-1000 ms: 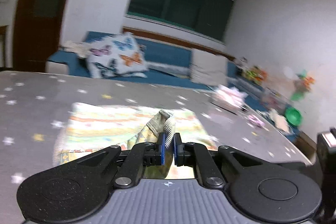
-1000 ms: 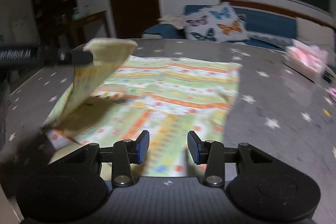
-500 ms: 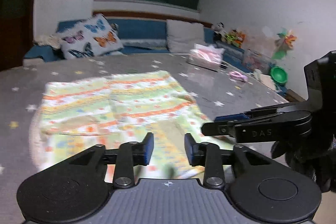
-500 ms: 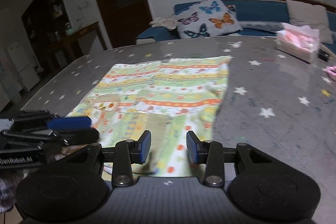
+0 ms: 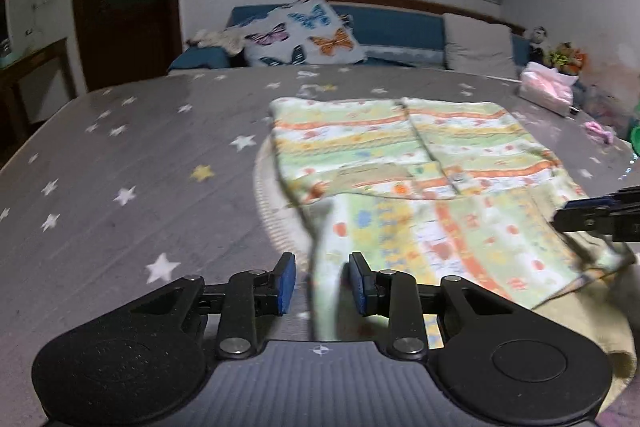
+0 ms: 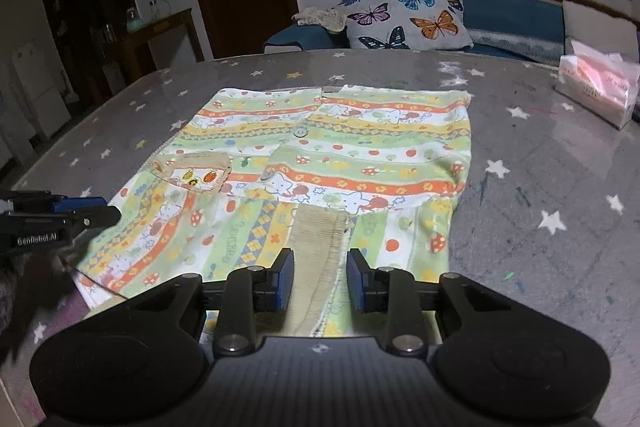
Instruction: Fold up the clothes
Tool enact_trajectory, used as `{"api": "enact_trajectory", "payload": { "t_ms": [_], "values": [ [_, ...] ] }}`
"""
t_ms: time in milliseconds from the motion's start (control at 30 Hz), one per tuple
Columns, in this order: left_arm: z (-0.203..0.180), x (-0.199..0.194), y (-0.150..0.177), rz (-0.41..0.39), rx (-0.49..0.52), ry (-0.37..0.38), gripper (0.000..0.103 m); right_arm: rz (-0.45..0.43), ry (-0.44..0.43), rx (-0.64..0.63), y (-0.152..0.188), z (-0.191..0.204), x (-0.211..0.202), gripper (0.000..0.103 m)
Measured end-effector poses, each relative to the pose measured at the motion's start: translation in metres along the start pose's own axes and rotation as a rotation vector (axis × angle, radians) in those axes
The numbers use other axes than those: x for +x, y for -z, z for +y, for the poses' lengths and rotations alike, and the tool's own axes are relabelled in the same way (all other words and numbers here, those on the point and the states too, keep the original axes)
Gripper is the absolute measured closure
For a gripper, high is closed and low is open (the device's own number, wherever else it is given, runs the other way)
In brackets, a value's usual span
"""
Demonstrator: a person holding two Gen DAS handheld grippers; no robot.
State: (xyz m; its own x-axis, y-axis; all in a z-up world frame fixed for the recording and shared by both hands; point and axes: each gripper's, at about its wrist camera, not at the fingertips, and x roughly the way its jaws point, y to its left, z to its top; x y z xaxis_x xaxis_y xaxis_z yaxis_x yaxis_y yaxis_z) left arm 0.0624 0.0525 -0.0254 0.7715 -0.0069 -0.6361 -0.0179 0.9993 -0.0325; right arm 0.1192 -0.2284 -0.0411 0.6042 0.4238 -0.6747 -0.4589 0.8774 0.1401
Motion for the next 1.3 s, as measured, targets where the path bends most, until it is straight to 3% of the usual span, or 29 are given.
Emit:
{"api": "enact_trajectory", "payload": {
  "t_ms": [267, 433, 600, 733, 867, 1033, 1300],
  "values": [
    [-0.012, 0.008, -0.024, -0.055, 0.015, 0.014, 0.074, -0.035, -0.024, -0.032, -0.012, 0.007, -0.003, 0.075],
    [-0.009, 0.035, -0.026, -0.014, 0.018, -0.041, 0.076, -0.006, -0.045, -0.054, -0.010, 0.013, 0.011, 0.075],
    [-0.007, 0.023, -0.023, -0.033, 0.057, -0.050, 0.072, 0.000, -0.049, -0.077, -0.007, 0.014, 0.007, 0.075],
    [-0.008, 0.010, -0.020, -0.055, 0.098, -0.051, 0.057, 0.000, -0.064, -0.128, -0.005, 0.021, -0.004, 0.074],
    [-0.016, -0.015, -0.003, -0.082, 0.212, -0.036, 0.046, 0.033, -0.055, -0.183, 0.006, 0.027, -0.006, 0.074],
    [-0.034, -0.047, 0.024, -0.117, 0.386, -0.014, 0.034, 0.010, -0.061, -0.208, 0.013, 0.030, -0.024, 0.074],
    [-0.085, -0.059, 0.062, -0.167, 0.674, 0.069, 0.033, 0.017, -0.058, -0.250, 0.022, 0.031, -0.035, 0.074]
  ]
}}
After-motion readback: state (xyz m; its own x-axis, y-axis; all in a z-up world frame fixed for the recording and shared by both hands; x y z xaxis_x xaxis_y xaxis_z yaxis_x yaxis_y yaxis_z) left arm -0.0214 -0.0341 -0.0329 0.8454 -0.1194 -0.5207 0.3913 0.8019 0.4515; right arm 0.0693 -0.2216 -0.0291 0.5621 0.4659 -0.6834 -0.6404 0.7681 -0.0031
